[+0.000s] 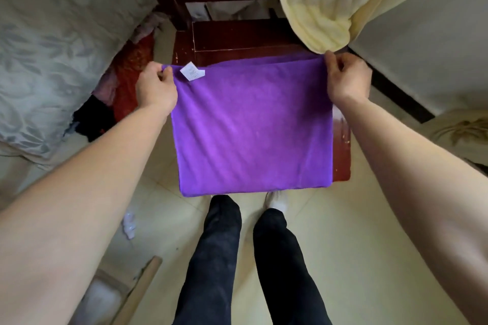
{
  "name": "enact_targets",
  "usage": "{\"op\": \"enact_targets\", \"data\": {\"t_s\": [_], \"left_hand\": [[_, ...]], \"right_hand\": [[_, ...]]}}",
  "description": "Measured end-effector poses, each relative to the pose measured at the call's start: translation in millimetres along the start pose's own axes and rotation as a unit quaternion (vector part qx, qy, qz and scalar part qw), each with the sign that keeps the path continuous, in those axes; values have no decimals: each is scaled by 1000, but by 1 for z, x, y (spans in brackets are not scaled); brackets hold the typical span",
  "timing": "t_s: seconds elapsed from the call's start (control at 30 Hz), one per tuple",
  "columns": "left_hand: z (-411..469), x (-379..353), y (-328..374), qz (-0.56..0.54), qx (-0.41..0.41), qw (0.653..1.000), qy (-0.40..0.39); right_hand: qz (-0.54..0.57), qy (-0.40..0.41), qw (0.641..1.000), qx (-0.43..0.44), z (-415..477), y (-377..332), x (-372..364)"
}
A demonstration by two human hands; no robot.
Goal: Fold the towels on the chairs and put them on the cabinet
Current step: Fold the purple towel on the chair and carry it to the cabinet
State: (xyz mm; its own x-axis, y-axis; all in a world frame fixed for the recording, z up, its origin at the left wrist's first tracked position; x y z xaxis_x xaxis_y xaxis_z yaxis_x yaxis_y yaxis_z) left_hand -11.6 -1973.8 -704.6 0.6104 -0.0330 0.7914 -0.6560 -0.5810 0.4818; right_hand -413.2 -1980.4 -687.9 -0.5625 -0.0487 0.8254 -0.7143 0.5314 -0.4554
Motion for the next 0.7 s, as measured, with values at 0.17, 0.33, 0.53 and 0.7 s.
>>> {"op": "enact_targets", "data": {"t_s": [0.17, 0.33, 0.53, 0.7], "left_hand": [[-6, -2, -3, -85, 13, 996, -21], [-17, -7, 4, -270, 90, 953, -108], [-5, 8, 6, -265, 47, 961, -54], [3, 4, -2, -271, 72, 959, -27]], "right_hand": [[1, -8, 999, -45, -2, -2, -5], [59, -99, 992, -49, -3, 2, -12], [86, -100, 991, -35, -2, 9, -11], [115, -67, 989, -70, -1, 16, -13]]}}
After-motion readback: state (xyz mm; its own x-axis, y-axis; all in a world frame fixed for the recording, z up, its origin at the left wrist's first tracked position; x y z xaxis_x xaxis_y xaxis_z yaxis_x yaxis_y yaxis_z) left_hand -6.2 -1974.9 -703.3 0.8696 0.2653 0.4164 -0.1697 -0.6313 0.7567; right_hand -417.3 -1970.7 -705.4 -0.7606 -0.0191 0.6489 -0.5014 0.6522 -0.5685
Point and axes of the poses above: each hand's wrist, its own z-axis towards the middle knuckle, its own x-axis out of the back of the hand, y = z × x, the point moved 6 cm from there along z, towards the middle knuckle
